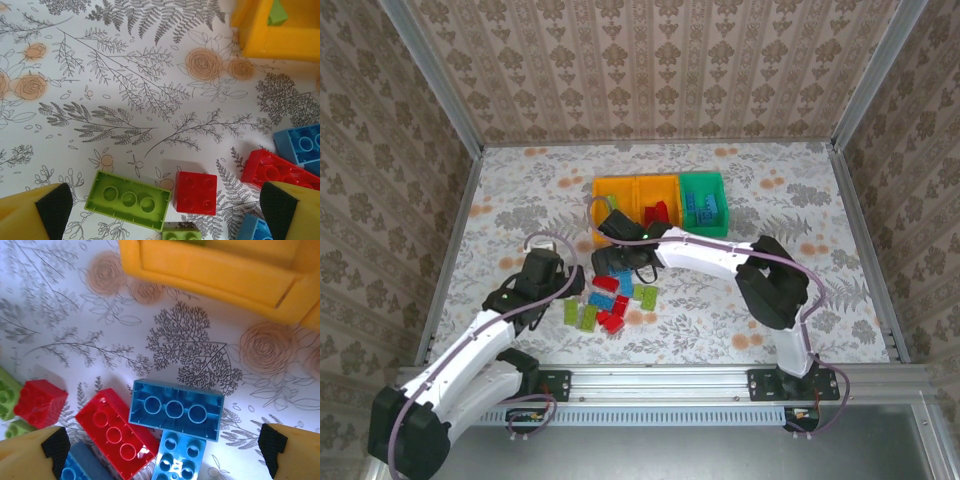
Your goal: Sort the legos into containers by color
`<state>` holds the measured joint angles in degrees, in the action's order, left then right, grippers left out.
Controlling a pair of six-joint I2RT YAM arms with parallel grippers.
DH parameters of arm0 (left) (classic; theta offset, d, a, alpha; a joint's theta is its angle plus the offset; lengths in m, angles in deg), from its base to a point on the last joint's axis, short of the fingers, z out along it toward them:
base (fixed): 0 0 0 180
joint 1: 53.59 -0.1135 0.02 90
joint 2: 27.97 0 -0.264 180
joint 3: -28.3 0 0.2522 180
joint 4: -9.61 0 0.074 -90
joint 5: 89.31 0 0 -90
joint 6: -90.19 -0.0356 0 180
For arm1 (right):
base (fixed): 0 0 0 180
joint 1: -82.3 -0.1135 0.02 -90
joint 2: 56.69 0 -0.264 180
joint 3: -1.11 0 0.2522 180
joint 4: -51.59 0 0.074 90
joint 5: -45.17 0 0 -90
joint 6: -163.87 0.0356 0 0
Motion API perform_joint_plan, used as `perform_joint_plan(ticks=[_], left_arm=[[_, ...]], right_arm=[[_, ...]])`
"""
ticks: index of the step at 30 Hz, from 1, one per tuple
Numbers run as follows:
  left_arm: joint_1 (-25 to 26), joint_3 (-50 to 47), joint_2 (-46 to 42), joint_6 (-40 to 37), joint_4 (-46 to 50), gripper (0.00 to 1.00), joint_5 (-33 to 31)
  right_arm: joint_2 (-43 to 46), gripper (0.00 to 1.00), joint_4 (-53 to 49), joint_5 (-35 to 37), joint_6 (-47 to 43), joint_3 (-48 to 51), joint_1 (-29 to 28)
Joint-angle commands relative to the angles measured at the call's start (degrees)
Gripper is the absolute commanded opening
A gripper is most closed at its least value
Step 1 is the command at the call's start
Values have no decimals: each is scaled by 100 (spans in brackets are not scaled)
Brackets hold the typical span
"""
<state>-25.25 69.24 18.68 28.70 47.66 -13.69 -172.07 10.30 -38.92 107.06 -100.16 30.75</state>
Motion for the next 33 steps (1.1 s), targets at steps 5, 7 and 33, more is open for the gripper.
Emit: perform_joint_plan(ticks=[5,7,33], left_arm=[[-109,-143,-227,69,200,100,74],[-124,-151,-215,58,191,100,91],[-181,-66,-124,18,240,100,169]], right_arm=[[-471,100,1,274,244,-58,-11],[-540,100,36,262,230,-66,-11],[-362,60,139,366,153,-19,62]])
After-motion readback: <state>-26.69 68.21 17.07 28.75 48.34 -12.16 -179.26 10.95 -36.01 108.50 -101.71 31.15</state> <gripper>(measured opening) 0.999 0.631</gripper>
